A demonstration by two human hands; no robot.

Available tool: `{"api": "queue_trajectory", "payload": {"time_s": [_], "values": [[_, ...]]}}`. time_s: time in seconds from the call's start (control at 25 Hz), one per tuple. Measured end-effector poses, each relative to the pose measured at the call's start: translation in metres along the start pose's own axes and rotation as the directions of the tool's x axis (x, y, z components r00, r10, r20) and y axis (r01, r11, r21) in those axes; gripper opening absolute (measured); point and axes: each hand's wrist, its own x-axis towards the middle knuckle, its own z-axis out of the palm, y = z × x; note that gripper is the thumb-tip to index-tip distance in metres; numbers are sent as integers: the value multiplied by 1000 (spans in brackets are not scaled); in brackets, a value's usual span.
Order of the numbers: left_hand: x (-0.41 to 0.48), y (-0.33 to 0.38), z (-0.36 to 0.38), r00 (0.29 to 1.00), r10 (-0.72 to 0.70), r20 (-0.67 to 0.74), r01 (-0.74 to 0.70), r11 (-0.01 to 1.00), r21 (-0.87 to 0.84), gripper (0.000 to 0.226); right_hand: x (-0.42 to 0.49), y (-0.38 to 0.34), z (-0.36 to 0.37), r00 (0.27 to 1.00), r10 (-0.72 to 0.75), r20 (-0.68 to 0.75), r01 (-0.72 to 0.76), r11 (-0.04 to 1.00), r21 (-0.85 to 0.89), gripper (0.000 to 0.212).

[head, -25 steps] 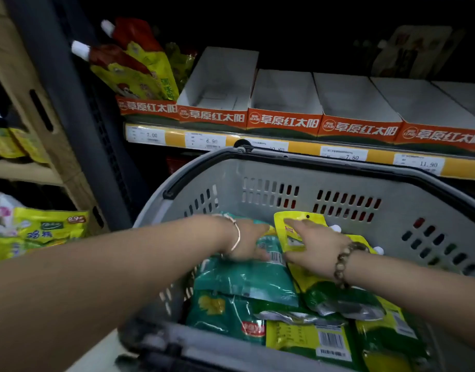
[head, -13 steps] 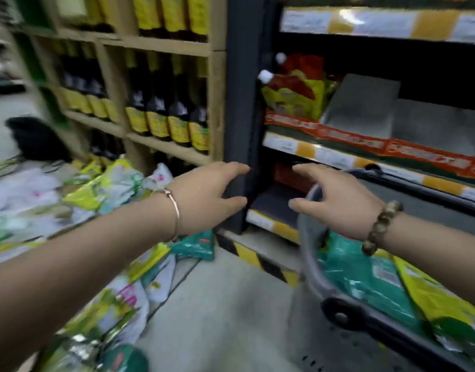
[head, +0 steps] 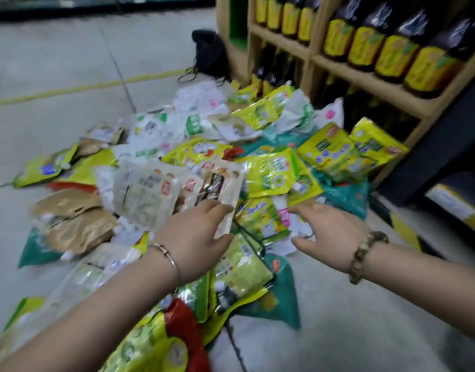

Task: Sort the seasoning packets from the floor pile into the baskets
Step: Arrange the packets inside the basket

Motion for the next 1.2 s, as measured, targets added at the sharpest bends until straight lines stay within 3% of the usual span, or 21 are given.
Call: {"api": "queue_trajectory", "payload": {"time_s": [0.24, 0.4, 0.52, 0.68, 0.76, 0.92, 1.04, 1.12, 1.2], "values": [[-67, -70, 73, 963, -249, 104, 256, 965, -54, 47, 31, -60, 106, 942, 2, 335, -17, 999, 41, 59], [-98, -97, 95, 926, -342, 162, 354, 934, -47, 47, 33, -109, 154, 900, 89, 426, -203, 951, 232, 48], [-114, -112, 101, 882, -427, 199, 433, 901, 14, 55, 24, -128, 172, 926, 126, 355, -196, 966, 169, 38], [-128, -116, 112, 723, -535, 436, 524, 837, 158, 83, 16, -127, 174, 955, 167, 245, -222, 950, 218, 29], [-129, -114, 118, 724, -510, 465, 532, 842, 95, 77, 17, -129, 174, 959, 164, 230, -222, 942, 252, 27], [-139, -108, 121, 795, -457, 399, 507, 861, -23, 63, 27, -132, 167, 971, 194, 138, -232, 904, 360, 26], [-147, -111, 112, 829, -494, 261, 513, 859, -5, 56, 50, -140, 160, 993, 106, 61, -122, 877, 465, 27], [-148, -119, 99, 817, -571, 79, 576, 815, -67, 52, 73, -153, 159, 997, 19, 70, -51, 870, 490, 32], [-150, -132, 88, 738, -666, -107, 640, 741, -202, 43, 94, -168, 161, 992, -46, 121, -13, 895, 445, 37]]}}
